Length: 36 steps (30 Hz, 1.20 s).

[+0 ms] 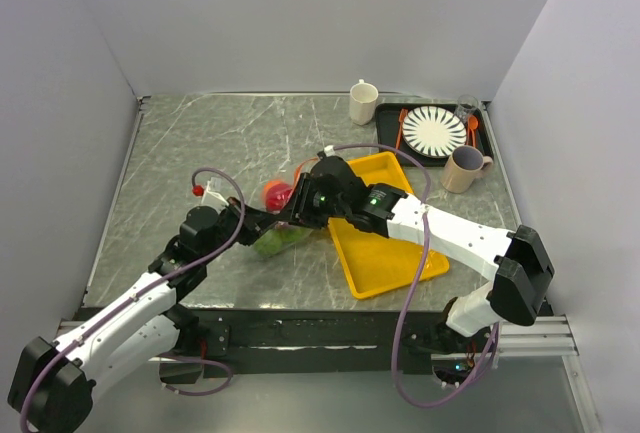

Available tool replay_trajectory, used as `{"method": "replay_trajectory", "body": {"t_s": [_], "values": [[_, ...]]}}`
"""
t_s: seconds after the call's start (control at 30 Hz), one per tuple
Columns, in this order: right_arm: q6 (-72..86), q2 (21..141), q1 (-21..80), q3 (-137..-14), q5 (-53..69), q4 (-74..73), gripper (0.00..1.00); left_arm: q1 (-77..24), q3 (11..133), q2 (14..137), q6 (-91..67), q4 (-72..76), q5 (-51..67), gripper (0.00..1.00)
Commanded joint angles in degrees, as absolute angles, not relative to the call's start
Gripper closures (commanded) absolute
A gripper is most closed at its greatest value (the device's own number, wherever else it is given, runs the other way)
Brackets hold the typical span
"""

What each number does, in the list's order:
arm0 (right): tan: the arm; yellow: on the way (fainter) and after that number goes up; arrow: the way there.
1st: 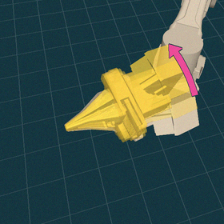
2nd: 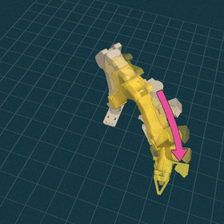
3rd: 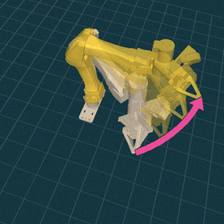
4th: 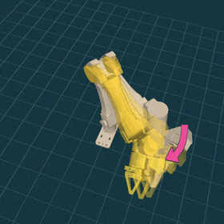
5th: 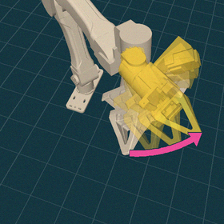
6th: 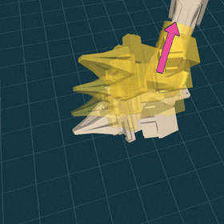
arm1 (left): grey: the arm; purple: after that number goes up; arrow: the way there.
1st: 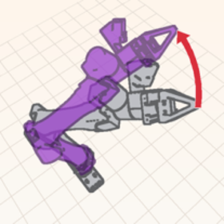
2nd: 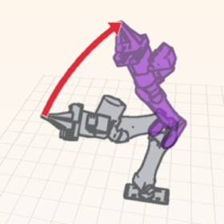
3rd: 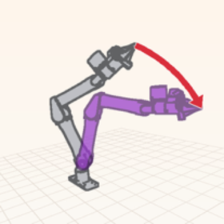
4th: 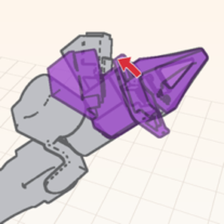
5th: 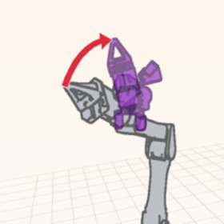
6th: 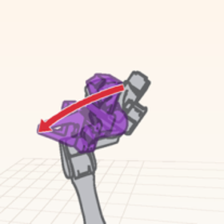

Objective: Place the food in the zip-top bag and seal the zipper
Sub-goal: Zip the zipper food storage bag at the center of the board.

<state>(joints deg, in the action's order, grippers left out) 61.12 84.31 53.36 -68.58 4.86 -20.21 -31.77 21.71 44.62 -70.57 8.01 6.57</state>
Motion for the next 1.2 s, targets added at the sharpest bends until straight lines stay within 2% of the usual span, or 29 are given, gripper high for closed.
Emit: {"method": "replay_trajectory", "body": {"t_s": [0.0,0.23,0.43,0.67,0.73,0.83,0.97,1.1,1.17], "values": [[62.31,83.50,53.09,-70.40,3.08,-19.60,0.57,-33.04,21.36,44.21,-67.24,11.43,4.75,0.99],[62.14,84.28,53.09,-70.92,2.90,-20.21,0.59,-35.51,23.55,45.09,-64.52,9.49,1.50,0.99],[61.96,84.46,53.00,-71.37,2.72,-21.01,0.75,-36.74,23.47,45.53,-65.04,9.93,0.70,0.99],[61.88,83.50,52.91,-69.44,3.34,-20.31,0.84,-36.91,24.43,45.35,-64.77,7.82,0.18,0.99],[62.05,82.89,52.91,-68.73,3.25,-20.21,0.84,-36.91,24.52,45.18,-64.95,7.73,0.18,0.99],[62.31,82.36,53.00,-66.89,4.30,-18.64,0.71,-36.91,24.52,45.09,-65.30,8.09,0.18,0.99],[62.05,82.79,53.00,-66.71,5.10,-18.28,0.67,-36.91,24.78,45.35,-65.30,8.17,0.18,0.99],[61.88,82.79,53.09,-66.71,5.19,-18.19,0.68,-36.91,24.96,45.35,-65.13,8.17,0.18,0.99],[61.70,82.79,53.00,-66.88,5.10,-18.46,0.71,-36.91,24.96,45.35,-65.21,8.17,0.18,0.99]]}}
